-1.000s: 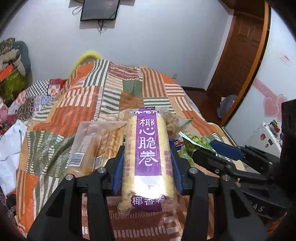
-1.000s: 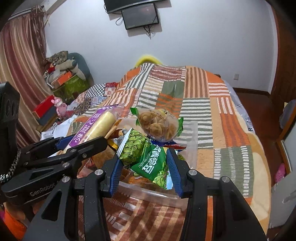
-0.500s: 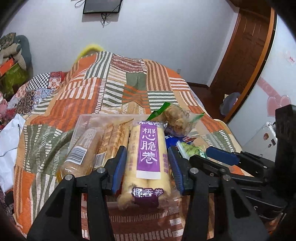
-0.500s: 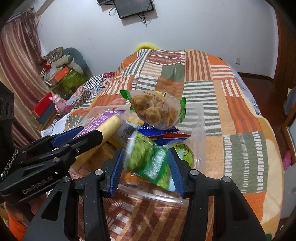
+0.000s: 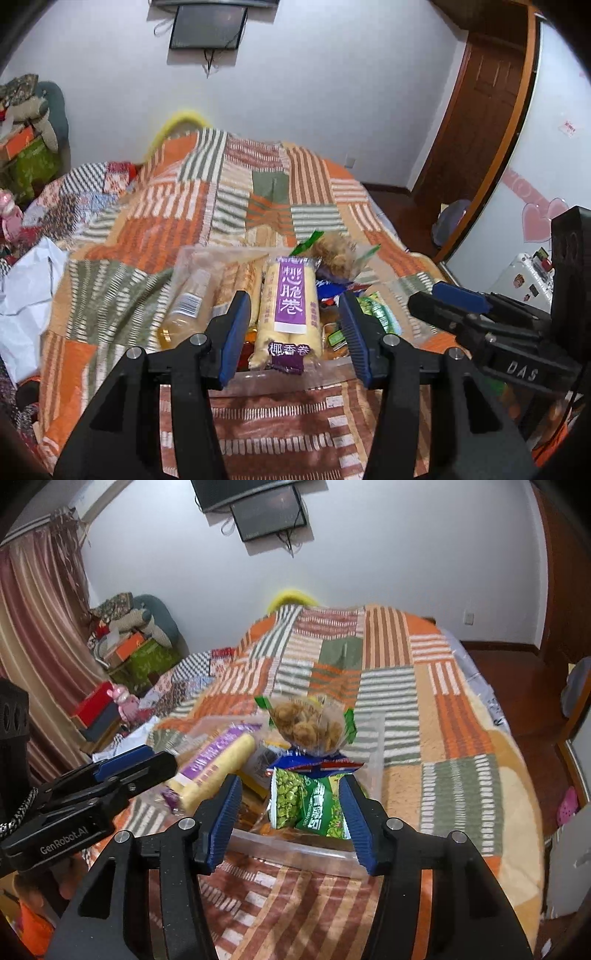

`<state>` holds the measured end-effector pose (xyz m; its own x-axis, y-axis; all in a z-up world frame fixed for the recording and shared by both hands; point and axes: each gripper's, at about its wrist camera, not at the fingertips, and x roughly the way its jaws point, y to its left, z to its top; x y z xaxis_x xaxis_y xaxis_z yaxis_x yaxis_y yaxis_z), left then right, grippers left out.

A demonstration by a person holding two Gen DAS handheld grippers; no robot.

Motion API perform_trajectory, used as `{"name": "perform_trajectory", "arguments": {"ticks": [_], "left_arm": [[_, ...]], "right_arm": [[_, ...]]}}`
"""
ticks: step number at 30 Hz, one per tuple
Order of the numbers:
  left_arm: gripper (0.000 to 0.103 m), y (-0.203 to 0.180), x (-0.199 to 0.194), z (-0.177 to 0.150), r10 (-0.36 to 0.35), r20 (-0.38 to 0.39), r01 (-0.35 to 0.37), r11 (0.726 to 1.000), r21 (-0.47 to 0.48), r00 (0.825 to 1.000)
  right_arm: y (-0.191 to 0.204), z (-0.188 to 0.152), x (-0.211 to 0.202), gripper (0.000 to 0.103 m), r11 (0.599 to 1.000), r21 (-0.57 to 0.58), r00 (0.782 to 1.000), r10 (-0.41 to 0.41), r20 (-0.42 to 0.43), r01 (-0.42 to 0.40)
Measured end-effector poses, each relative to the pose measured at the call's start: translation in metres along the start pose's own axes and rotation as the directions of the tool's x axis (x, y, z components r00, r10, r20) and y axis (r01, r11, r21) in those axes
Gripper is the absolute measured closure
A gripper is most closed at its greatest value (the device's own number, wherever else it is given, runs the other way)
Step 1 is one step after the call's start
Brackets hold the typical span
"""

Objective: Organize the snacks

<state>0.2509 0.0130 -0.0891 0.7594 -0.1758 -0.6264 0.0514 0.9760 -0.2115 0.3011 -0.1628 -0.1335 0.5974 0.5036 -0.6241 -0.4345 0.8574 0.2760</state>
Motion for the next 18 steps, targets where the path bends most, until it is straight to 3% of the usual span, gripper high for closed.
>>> {"name": "perform_trajectory", "arguments": {"ticks": [6, 12, 18], "left_arm": [[0.054, -0.010, -0.058, 0.005, -0.004, 0.114, 0.001, 0.999, 0.034, 0.993], [0.053, -0.024, -0.118, 0.000, -0.010, 0.230, -0.007, 0.997, 0.072, 0.973], [0.035, -0.034, -0.155, -0.011, -0.005, 0.306, -0.028, 0.994, 0.103, 0.952]], "right_arm": [[0.009, 0.004, -0.051, 0.052, 1.000, -0.015, 0.994, 0.004, 0.111, -0.003], [0.029, 0.003, -0.103, 0.049, 0.998, -0.056, 0.974, 0.006, 0.226, 0.007], [0.044, -0.005, -0.144, 0.033, 0.996, -0.085, 0.945, 0.003, 0.326, 0.025]]}}
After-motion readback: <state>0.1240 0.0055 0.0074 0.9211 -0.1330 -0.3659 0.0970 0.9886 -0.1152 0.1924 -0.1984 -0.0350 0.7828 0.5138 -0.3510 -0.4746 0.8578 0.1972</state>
